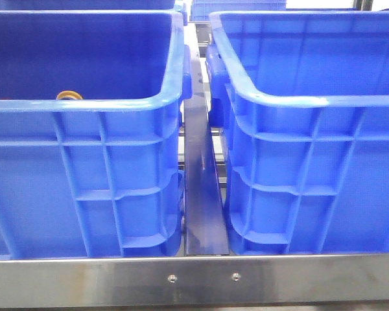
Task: Pick red and yellow buttons and place in box
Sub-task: 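Lower the left gripper into the button bin toward a red-capped button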
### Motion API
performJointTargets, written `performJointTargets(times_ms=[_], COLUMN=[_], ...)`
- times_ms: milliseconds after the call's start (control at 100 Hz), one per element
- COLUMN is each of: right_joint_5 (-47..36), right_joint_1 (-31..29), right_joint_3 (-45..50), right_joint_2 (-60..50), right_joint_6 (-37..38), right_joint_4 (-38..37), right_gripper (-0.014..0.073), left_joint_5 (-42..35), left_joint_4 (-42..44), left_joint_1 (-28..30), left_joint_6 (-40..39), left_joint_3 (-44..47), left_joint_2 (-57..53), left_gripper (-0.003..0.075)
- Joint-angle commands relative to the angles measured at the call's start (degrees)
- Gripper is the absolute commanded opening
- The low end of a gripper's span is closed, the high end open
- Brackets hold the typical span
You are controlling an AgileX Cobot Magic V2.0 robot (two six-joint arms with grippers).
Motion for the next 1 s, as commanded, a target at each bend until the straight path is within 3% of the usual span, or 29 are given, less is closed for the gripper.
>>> performJointTargets(times_ms=[0,280,400,530,660,990], right_joint_5=[-4.24,-4.24,-4.24,-4.24,-4.24,-4.24], right_joint_1=[-0.09,-0.09,-0.09,-0.09,-0.09,-0.09], right_joint_3=[0.25,0.25,0.25,0.25,0.25,0.25], right_joint_2=[-1.19,-1.19,-1.19,-1.19,-1.19,-1.19], right_joint_6=[0.24,0.24,0.24,0.24,0.24,0.24], right_joint_4=[-0.46,-0.46,-0.46,-0.46,-0.46,-0.46], right_gripper=[-0.0102,-0.0102,-0.0102,-0.0102,-0.0102,-0.0102], left_joint_5=[-5.20,-7.59,-7.52,2.61,7.45,22.57], left_joint_4=[-0.46,2.86,-0.74,-2.19,-2.19,-2.19], left_joint_1=[0.14,0.14,0.14,0.14,-0.09,-0.09], left_joint_6=[-0.42,-0.42,-0.42,-0.42,-0.42,1.20], left_joint_3=[1.14,1.14,-0.97,-9.00,-15.62,-34.71], left_joint_2=[-1.75,-1.75,-1.75,-0.93,3.16,28.68], left_gripper=[-0.0020,-0.0020,-0.0020,-0.0020,-0.0020,-0.0019])
